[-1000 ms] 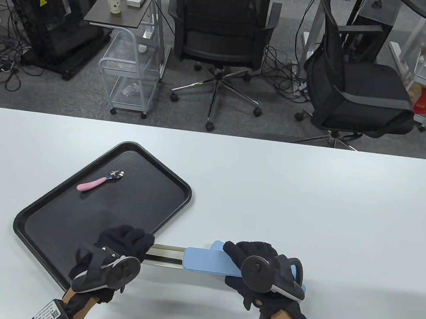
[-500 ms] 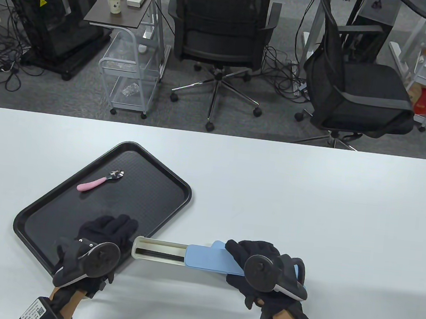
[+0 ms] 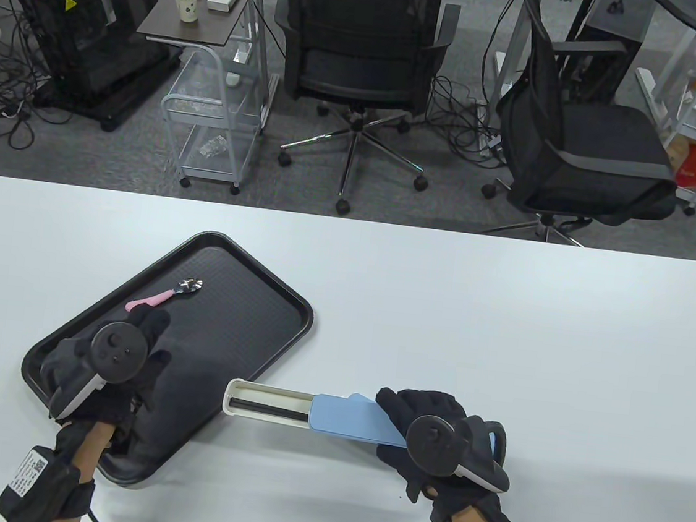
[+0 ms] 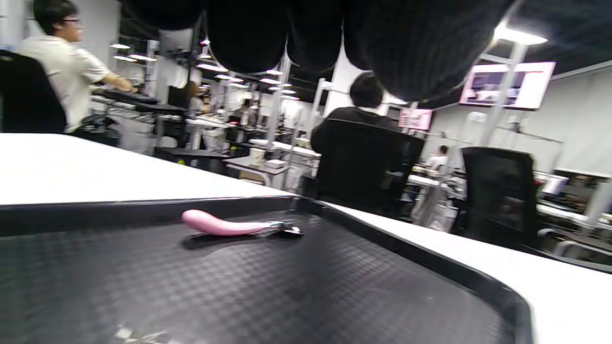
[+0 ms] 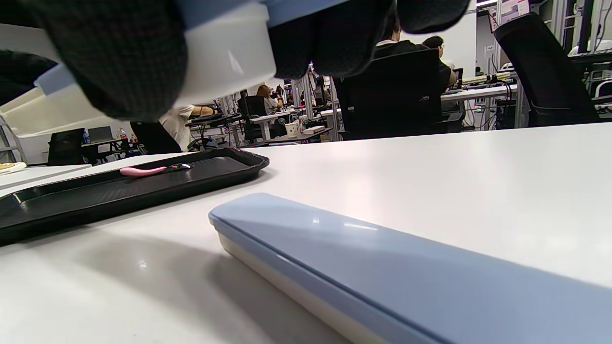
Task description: Slide to open lunch boxes and place utensils
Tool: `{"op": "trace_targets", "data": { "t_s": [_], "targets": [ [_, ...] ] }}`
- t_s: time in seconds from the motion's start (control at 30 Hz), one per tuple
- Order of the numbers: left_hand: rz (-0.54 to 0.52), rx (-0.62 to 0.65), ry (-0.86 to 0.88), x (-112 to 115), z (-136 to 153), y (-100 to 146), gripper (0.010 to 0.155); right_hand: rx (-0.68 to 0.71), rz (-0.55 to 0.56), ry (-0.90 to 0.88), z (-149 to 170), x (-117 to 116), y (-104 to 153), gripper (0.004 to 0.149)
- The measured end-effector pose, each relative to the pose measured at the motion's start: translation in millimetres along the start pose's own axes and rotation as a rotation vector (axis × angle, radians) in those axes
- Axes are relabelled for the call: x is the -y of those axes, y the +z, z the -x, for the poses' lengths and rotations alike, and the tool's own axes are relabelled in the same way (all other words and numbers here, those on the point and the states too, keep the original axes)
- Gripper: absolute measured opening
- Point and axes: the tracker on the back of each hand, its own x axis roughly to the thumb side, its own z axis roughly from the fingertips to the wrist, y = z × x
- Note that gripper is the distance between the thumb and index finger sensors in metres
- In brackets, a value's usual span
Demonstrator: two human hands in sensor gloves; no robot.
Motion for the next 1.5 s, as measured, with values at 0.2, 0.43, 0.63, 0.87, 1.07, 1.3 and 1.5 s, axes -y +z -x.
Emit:
{"op": "trace_targets", "data": {
  "t_s": [0.2, 0.43, 0.63, 0.87, 1.07, 1.3, 1.5],
  "targets": [
    [0.077, -0.171, -0.055, 20.0, 17.2, -37.4, 0.068, -0.004, -0.004, 0.004, 0.5, -0.5, -0.2, 0.077],
    [0.188, -0.348, -0.103, 54.3, 37.1, -82.5, 0.070, -0.021, -0.010, 0.006, 4.4, -1.1, -0.7, 0.077],
    [0.276, -0.444, -0.083, 77.8, 52.4, -105.3, 0.065, -0.035, -0.012, 0.010, 7.9, -0.7, -0.9, 0.077],
    [0.331, -0.488, -0.119, 98.3, 58.2, -121.0, 0.064, -0.052, -0.024, 0.015, 11.2, -2.4, -2.2, 0.077],
    [0.356, -0.518, -0.100, 105.5, 61.4, -129.1, 0.064, -0.061, -0.031, 0.013, 13.3, -3.7, -3.5, 0.077],
    [0.327, -0.514, -0.174, 107.5, 53.9, -137.0, 0.064, -0.067, -0.025, 0.002, 15.5, -2.5, -3.0, 0.077],
    [0.244, -0.483, -0.279, 105.0, 43.5, -135.5, 0.055, -0.069, -0.026, 0.003, 15.7, -2.1, -2.7, 0.077]
  ]
}}
